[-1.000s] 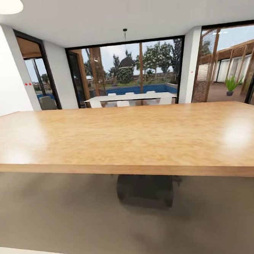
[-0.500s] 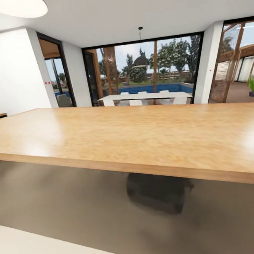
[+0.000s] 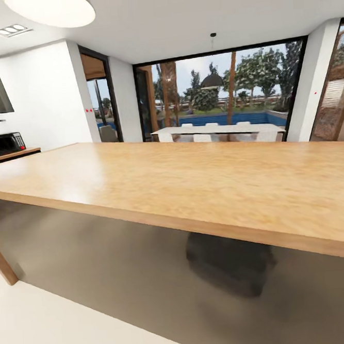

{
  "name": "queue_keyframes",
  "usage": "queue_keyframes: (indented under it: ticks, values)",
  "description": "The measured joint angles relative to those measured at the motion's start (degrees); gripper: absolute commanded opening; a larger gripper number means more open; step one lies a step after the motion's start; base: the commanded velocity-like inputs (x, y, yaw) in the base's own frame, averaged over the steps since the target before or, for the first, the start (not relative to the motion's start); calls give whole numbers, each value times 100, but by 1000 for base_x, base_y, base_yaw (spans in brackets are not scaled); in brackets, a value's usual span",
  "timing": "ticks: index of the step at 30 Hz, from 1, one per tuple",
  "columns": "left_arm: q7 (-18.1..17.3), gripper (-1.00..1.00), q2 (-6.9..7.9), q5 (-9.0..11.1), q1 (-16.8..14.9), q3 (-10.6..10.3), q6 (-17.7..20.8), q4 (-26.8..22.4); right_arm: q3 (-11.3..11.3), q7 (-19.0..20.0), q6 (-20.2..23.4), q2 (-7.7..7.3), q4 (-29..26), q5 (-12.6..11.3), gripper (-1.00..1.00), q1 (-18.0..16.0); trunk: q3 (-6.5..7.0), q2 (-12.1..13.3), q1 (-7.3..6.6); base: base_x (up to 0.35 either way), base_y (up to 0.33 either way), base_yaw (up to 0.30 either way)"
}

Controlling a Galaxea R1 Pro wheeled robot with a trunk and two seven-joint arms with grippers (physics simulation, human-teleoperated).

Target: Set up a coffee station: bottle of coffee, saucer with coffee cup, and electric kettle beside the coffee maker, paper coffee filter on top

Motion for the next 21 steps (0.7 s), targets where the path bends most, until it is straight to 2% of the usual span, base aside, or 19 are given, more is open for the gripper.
queue_keyframes:
  ticks: [7,12,21]
  values:
    - [-4,100,0,0,0,2,0,-20,9,3,2,11,-1,-5,100,1,0,0,2,-166,-137,90]
    - [-3,100,-1,0,0,3,1,-16,17,19,2,86,0,-8,100,1,0,1,1,-190,-158,15]
    - [-2,100,0,0,0,-18,4,-41,19,23,1,139,3,-4,100,0,-1,0,0,-49,-41,41]
